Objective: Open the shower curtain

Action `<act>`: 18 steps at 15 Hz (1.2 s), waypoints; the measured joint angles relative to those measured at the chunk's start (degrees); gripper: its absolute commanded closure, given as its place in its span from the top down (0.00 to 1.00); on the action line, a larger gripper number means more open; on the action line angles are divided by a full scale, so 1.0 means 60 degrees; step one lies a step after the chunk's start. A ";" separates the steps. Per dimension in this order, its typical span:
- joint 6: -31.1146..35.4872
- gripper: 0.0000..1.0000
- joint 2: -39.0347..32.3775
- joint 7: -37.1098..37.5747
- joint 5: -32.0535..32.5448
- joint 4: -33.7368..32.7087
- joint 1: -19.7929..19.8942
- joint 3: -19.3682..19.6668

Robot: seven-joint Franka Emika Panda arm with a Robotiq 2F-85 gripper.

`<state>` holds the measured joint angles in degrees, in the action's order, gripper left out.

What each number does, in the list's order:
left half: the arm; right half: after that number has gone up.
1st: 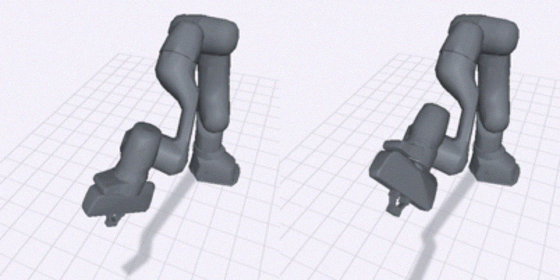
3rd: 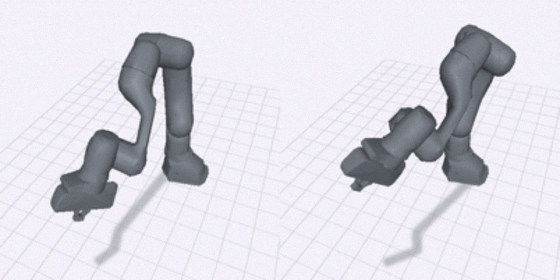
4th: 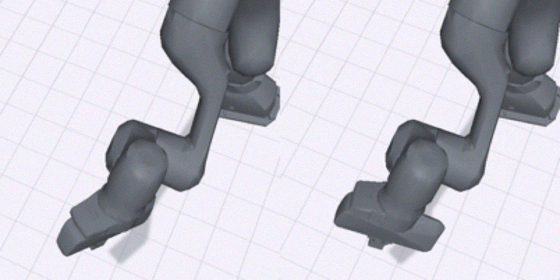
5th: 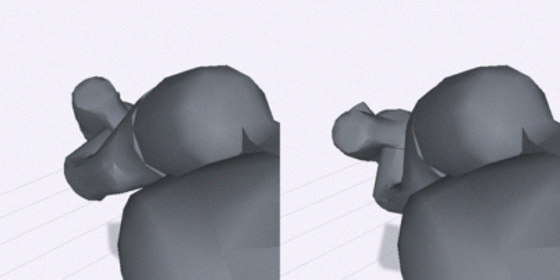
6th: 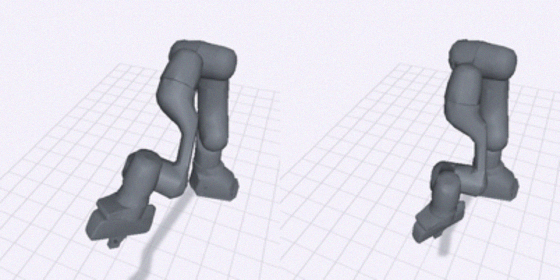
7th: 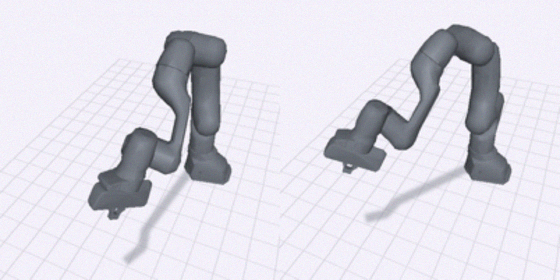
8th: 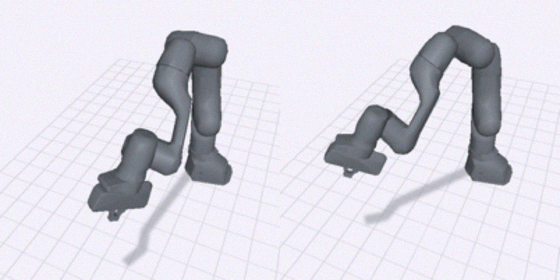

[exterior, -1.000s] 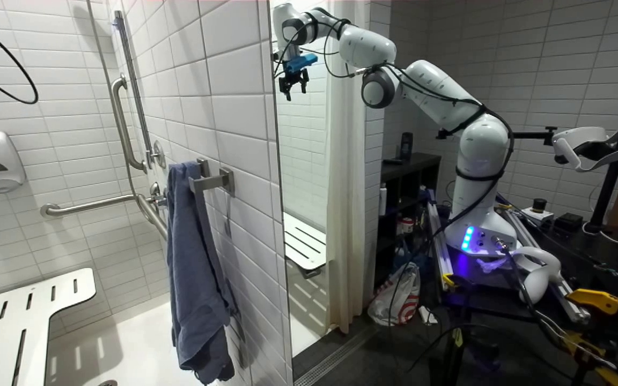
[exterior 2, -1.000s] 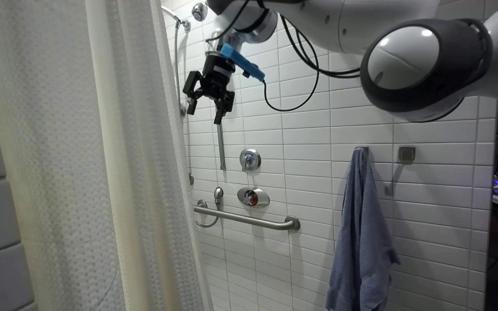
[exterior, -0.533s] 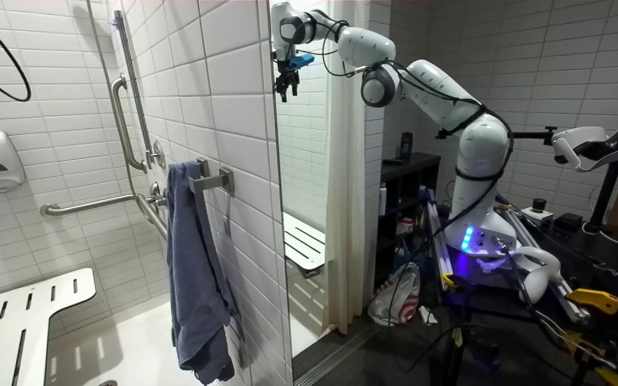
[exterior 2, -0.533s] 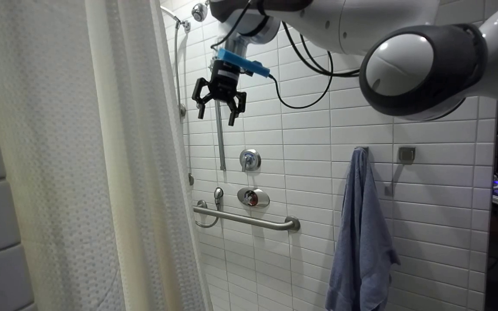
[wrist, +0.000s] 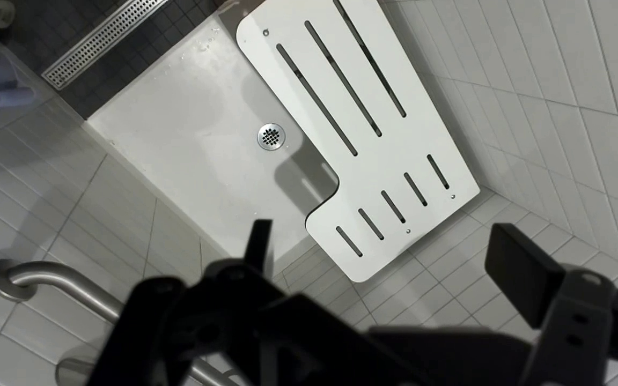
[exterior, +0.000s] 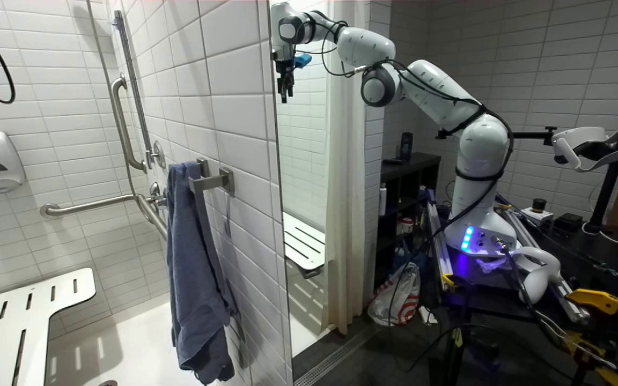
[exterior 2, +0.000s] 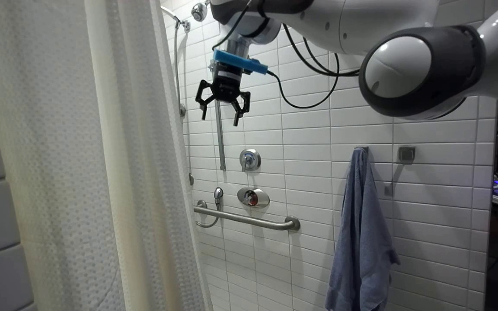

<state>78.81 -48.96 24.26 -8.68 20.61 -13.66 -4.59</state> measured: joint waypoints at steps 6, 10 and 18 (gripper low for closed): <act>0.0006 1.00 0.0029 0.0071 0.0000 0.0000 -0.0001 0.0000; 0.0006 1.00 0.0029 0.0052 -0.0001 0.0094 0.0044 -0.0009; -0.0031 1.00 0.0180 0.0078 -0.0001 0.0088 0.0613 0.0019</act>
<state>78.62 -47.88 24.73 -8.69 21.14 -9.99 -4.48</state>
